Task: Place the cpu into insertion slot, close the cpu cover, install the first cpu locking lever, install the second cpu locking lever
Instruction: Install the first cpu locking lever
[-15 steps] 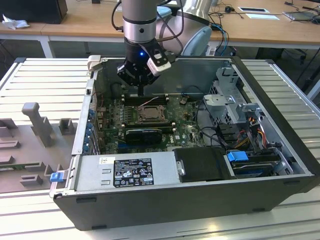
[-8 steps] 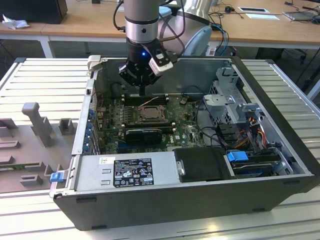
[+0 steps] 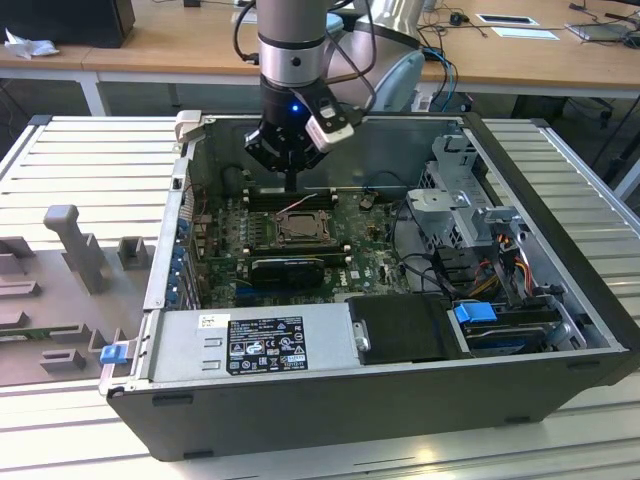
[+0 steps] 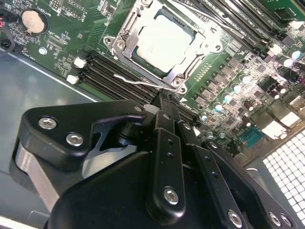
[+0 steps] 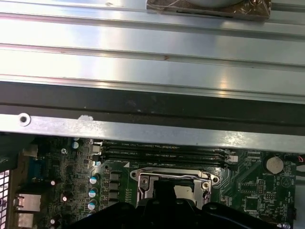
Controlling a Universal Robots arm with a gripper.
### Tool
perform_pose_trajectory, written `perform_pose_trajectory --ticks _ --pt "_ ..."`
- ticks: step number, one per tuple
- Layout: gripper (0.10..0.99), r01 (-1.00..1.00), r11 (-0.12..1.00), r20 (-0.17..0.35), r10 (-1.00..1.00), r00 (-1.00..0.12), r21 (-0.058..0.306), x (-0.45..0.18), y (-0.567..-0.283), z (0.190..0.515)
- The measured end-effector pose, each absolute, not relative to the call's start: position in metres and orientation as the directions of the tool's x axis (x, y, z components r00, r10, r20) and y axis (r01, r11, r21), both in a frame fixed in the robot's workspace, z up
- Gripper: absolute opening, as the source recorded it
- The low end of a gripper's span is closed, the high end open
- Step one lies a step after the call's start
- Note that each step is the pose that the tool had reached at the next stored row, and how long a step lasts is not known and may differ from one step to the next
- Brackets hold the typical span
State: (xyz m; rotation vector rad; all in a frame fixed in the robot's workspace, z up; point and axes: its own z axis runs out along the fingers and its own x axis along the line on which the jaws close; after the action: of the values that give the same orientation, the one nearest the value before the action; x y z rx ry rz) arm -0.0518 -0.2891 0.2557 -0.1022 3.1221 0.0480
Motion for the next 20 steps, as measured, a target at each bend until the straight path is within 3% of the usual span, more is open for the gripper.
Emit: perform_pose_trajectory --ticks 20 --pt "0.102 -0.062 0.997 -0.019 -0.061 -0.998 0.045 -0.033 -0.278 0.232"
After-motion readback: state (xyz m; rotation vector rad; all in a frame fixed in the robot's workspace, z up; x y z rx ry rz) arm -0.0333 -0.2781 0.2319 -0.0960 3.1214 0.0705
